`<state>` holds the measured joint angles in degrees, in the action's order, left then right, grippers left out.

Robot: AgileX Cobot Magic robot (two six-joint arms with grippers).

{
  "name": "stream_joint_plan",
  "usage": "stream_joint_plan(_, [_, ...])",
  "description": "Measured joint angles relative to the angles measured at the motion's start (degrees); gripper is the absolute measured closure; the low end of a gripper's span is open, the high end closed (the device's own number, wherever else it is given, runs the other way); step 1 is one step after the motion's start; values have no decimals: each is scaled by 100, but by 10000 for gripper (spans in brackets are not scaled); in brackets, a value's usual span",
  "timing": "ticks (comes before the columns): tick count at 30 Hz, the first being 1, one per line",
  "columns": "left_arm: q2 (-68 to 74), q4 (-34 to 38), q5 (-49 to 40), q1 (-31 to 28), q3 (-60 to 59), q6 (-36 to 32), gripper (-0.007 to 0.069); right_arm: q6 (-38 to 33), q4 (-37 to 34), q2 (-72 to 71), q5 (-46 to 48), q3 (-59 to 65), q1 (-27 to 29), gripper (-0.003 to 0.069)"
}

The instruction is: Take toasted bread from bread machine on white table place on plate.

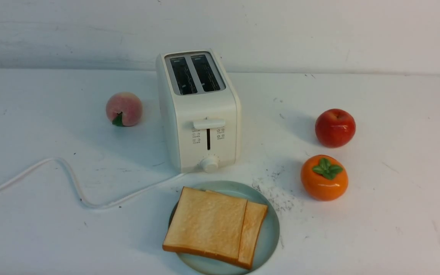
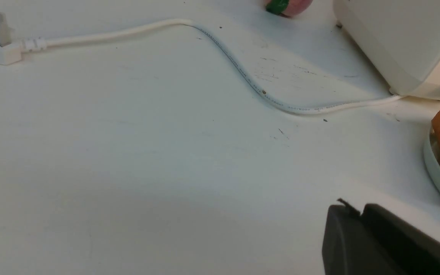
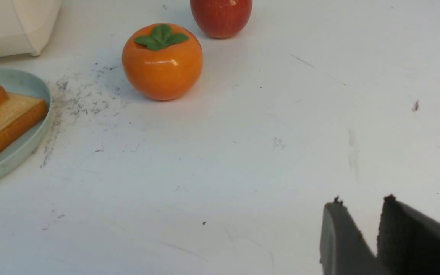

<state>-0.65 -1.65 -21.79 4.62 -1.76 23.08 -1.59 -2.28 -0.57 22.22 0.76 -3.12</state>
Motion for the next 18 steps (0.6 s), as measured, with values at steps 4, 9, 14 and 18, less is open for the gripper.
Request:
stream_joint_plan(4, [0,0,0,0,0,0,572,0,0,0,0,0,0,486])
stream_joint_plan(9, [0,0,-7,0,0,0,572,0,0,0,0,0,0,479])
stream_joint_plan(14, [0,0,-9,0,0,0,568,0,0,0,0,0,0,479])
stream_joint_plan(18, [0,0,-9,0,0,0,561,0,0,0,0,0,0,479])
